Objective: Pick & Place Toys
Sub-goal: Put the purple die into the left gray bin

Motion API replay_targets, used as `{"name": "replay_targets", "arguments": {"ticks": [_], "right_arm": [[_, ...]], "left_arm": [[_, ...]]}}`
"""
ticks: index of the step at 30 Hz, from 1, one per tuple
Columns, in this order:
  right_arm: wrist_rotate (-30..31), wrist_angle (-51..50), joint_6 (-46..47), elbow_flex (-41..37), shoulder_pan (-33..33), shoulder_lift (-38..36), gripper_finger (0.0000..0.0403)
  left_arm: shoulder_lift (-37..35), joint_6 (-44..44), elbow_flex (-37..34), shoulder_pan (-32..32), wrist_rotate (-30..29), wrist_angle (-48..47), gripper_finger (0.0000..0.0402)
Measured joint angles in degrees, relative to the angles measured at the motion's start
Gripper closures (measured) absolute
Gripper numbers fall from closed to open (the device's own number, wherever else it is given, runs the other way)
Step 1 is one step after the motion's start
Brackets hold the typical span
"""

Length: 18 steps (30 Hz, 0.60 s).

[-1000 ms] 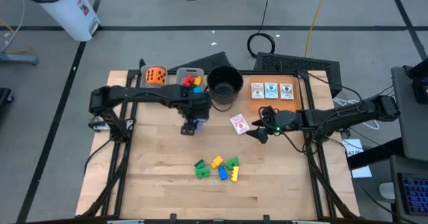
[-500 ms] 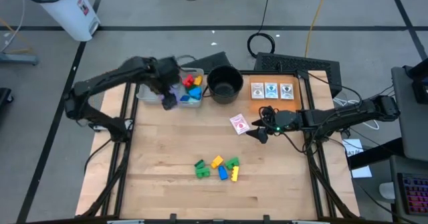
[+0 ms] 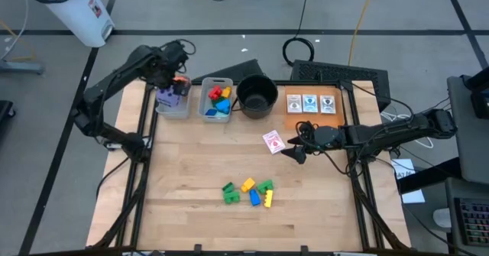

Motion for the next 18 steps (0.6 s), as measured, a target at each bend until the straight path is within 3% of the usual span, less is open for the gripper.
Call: {"name": "replay_targets", "arguments": {"ticks": [7,18], "right_arm": [[-1.1,0.0,0.1,0.0,0.0,0.0,0.0028],[-1.1,0.0,0.0,0.0,0.0,0.0,0.0028]], "left_arm": [[0.9,-5.1,-0.3,2.6,-0.2,3.0,0.0119],[1.0,-11.4,-9.3,2.3,-1.1,6.1,0.0119]]}}
